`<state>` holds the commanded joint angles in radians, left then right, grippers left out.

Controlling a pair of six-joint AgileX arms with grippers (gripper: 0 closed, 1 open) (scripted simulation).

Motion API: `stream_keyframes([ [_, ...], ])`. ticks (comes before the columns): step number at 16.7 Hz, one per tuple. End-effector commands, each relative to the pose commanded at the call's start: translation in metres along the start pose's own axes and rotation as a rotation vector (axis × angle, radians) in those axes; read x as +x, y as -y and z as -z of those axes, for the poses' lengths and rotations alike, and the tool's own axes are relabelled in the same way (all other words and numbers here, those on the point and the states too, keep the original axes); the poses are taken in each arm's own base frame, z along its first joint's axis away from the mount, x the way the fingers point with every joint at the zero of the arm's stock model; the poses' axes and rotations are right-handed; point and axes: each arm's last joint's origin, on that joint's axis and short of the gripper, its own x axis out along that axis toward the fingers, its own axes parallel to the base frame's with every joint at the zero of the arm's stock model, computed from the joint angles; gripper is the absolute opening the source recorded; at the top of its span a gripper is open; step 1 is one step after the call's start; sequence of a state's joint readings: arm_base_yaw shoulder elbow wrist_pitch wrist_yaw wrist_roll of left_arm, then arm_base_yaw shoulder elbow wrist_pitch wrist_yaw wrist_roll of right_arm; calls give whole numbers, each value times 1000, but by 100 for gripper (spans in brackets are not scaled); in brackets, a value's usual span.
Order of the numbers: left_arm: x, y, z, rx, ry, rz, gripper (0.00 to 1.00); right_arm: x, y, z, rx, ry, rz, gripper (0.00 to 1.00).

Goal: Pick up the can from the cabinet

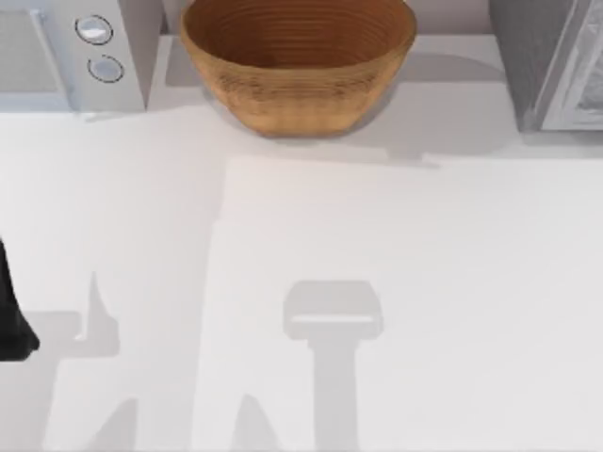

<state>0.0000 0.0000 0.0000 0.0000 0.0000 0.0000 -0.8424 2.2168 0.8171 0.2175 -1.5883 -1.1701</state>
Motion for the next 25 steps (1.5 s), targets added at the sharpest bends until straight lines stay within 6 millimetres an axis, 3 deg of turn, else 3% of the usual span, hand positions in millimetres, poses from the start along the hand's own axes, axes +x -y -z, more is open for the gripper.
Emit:
stream_keyframes([
  [15, 0, 0, 0, 0, 0, 0, 100, 7, -11, -5, 11, -3, -8, 0],
  [25, 0, 0, 0, 0, 0, 0, 100, 11, -18, -20, 8, -10, -13, 0],
])
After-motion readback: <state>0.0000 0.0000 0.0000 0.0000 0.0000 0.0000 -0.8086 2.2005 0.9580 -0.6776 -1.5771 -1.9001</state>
